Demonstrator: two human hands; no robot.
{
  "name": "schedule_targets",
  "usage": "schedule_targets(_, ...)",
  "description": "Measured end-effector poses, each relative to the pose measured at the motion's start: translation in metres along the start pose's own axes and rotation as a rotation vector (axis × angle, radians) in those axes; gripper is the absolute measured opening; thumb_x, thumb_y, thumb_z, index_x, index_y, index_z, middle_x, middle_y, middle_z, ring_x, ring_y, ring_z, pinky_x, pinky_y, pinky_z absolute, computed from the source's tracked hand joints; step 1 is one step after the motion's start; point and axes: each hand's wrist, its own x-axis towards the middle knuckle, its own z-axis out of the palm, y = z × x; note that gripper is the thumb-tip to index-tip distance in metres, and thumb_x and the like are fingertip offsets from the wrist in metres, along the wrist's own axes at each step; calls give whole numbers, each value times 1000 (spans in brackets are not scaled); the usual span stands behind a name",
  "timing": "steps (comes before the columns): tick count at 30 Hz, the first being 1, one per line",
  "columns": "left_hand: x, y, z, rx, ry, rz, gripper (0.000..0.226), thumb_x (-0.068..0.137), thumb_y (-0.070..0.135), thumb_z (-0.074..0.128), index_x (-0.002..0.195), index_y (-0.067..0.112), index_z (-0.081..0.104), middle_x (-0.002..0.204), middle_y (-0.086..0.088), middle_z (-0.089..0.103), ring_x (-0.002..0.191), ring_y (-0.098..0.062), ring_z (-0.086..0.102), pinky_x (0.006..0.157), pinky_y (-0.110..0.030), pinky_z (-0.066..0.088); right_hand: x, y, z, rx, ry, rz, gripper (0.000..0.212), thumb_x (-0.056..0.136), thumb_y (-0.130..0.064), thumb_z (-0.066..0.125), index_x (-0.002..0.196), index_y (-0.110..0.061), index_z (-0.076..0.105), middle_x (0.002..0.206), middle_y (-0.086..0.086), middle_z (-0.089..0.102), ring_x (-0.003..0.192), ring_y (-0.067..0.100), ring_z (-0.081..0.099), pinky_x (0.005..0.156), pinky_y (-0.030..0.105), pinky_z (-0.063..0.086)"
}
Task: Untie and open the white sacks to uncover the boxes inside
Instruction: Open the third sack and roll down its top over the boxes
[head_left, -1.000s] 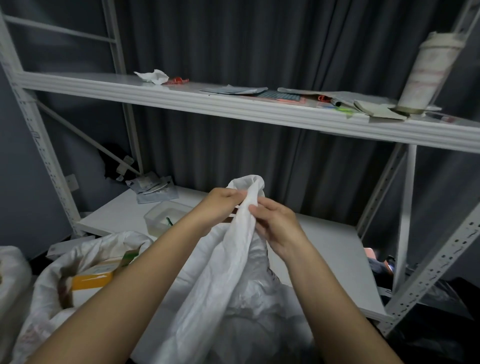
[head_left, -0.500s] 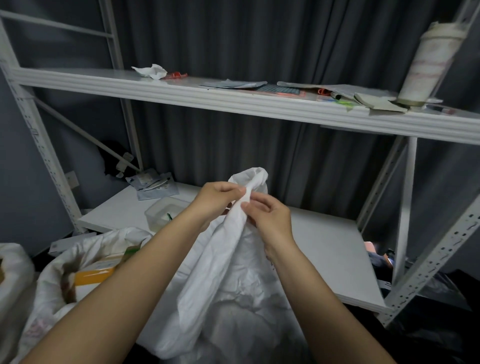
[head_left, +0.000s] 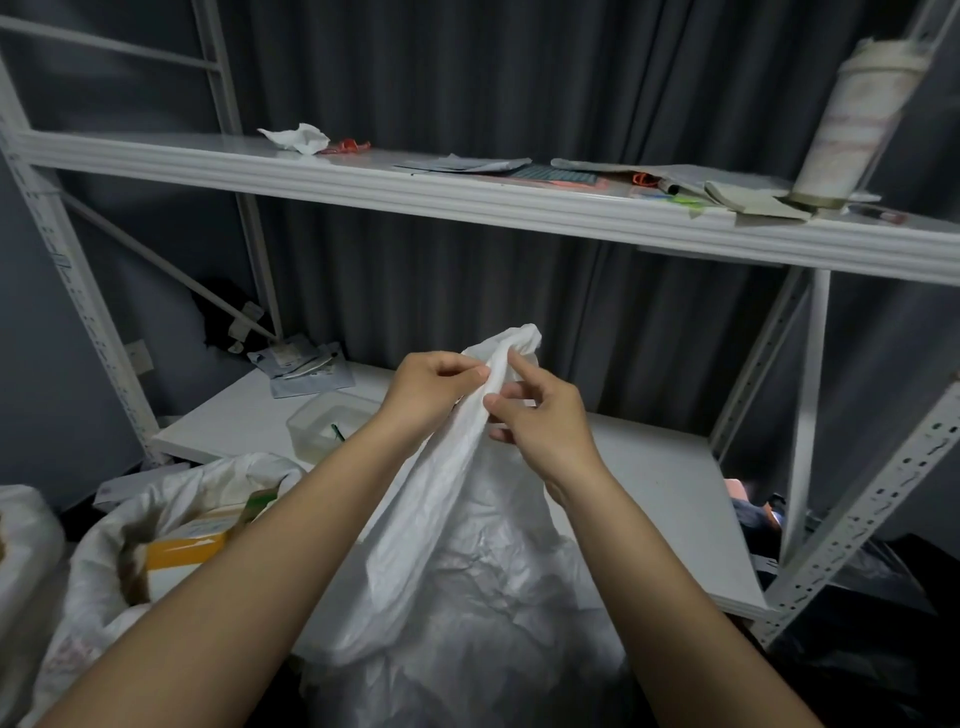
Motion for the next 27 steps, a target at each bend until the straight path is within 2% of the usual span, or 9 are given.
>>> schedule_targets(4, -3, 8, 0, -55, -57, -84, 16, 91, 25, 62, 91, 14, 73, 83, -2, 73, 80, -16, 68, 68, -23, 54, 4, 1, 4, 261, 87, 26, 50, 82, 8, 66, 125, -15, 58, 93, 9, 71, 84, 15, 71, 72, 24, 58)
schedule_targets(8, -21, 9, -7, 292, 4, 141, 30, 80, 50, 67, 95, 24, 71, 96, 10, 67, 90, -5, 62, 83, -26, 51, 15, 4, 3, 472, 195, 3, 37, 80, 8, 69, 107, -13, 54, 82, 11, 66, 78, 21, 68, 67, 25, 57)
schedule_targets(12, -31, 1, -9, 795, 2, 320, 29, 82, 31, 66, 109, 23, 66, 104, 1, 59, 92, -16, 60, 81, -35, 49, 23, 4, -2, 64, 67, -123, 28, 81, 6, 67, 99, -12, 57, 77, 7, 58, 72, 19, 66, 78, 35, 59)
schedule_targets(15, -25, -1, -11, 768, 8, 349, 23, 80, 14, 59, 99, 18, 69, 89, 1, 67, 83, -20, 62, 71, -35, 49, 34, -5, -20, -566, -125, -447, 27, 87, -11, 65, 111, -23, 66, 111, -1, 51, 99, 14, 53, 97, 32, 47)
schedule_targets(17, -23, 3, -12, 721, -37, 338, 20, 78, 13, 60, 94, 18, 70, 82, 3, 68, 80, -18, 63, 66, -31, 47, 44, -14, -32, -1073, -289, -640, 30, 93, -31, 59, 122, -34, 62, 142, -3, 36, 128, 16, 30, 112, 34, 21)
schedule_targets(19, -18, 10, -16, 661, -61, 356, 18, 78, 13, 63, 94, 20, 70, 84, 5, 71, 81, -14, 65, 68, -28, 47, 52, -27, -38, -1320, -388, -708, 25, 95, -40, 53, 114, -31, 67, 137, -4, 49, 131, 17, 34, 112, 39, 18)
schedule_targets(22, -7, 21, -28, 625, 41, 433, 19, 83, 24, 67, 101, 22, 69, 89, 9, 70, 86, -9, 65, 78, -27, 50, 57, -46, -39, -1251, -400, -626, 24, 96, -39, 51, 100, -21, 67, 100, -5, 65, 93, 15, 58, 84, 34, 45)
schedule_targets(25, -3, 19, -35, 700, -27, 438, 33, 80, 53, 65, 104, 30, 65, 95, 12, 69, 90, -8, 63, 78, -32, 51, 59, -45, -42, -1111, -362, -570, 20, 97, -37, 50, 93, -22, 62, 88, -6, 65, 79, 12, 58, 73, 34, 48)
schedule_targets(27, -1, 11, -37, 967, -61, 438, 31, 87, 51, 57, 109, 29, 59, 100, 6, 67, 95, -19, 62, 75, -36, 49, 60, -40, -46, -1032, -359, -502, 20, 97, -40, 48, 91, -24, 58, 82, -6, 64, 75, 12, 58, 71, 36, 49)
